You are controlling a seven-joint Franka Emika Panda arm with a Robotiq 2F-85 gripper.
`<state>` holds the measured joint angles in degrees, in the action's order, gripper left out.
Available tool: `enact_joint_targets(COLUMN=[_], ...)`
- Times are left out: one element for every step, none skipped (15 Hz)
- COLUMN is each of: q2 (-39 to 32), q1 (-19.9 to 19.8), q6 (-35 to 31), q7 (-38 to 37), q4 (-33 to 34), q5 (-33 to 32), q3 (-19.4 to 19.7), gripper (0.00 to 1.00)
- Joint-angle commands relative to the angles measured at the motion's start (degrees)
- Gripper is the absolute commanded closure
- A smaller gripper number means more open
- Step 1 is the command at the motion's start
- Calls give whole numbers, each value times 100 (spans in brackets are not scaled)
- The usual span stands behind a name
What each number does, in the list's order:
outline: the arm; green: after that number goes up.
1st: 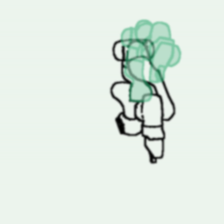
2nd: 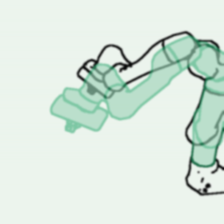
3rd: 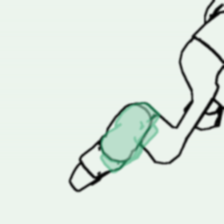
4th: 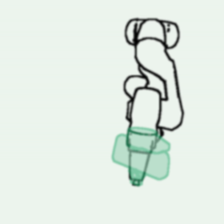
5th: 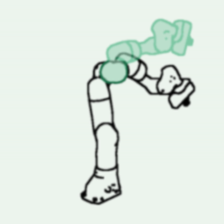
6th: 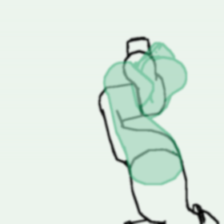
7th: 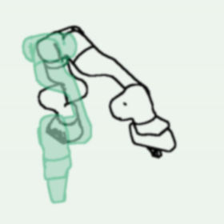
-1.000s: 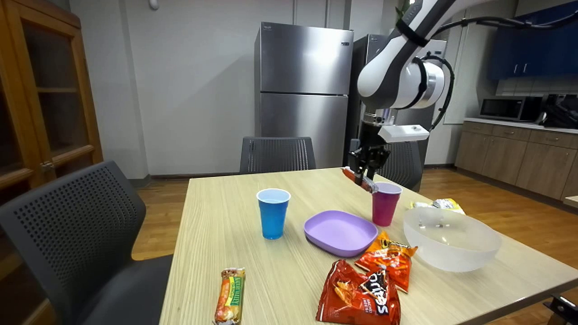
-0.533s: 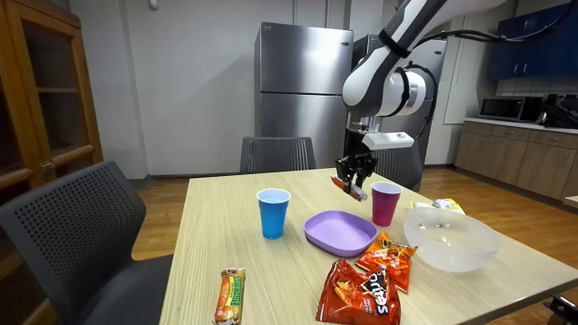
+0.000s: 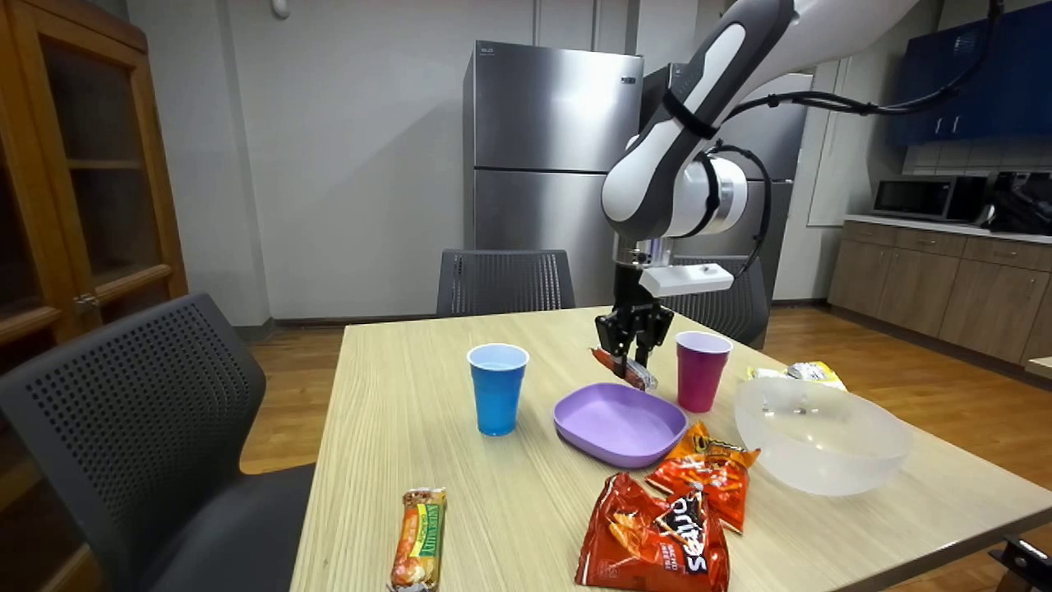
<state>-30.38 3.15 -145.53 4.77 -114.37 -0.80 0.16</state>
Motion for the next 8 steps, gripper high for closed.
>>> enact_joint_targets(q2=[-249, -281, -304, -328, -359, -384, -403, -415], q1=[97, 103, 102, 108, 115, 110, 101, 97], q6=[336, 345, 356, 357, 363, 375, 378, 385], q7=[-286, -278, -263, -257, -267, -273, -277, -282], q4=[385, 405, 404, 399, 401, 406, 404, 403], q5=[-174, -180, -190, -219, -251, -273, -289, -300], q3=[16, 16, 20, 34, 53, 63, 72, 82], gripper=[84, 84, 84, 84, 84, 84, 84, 84])
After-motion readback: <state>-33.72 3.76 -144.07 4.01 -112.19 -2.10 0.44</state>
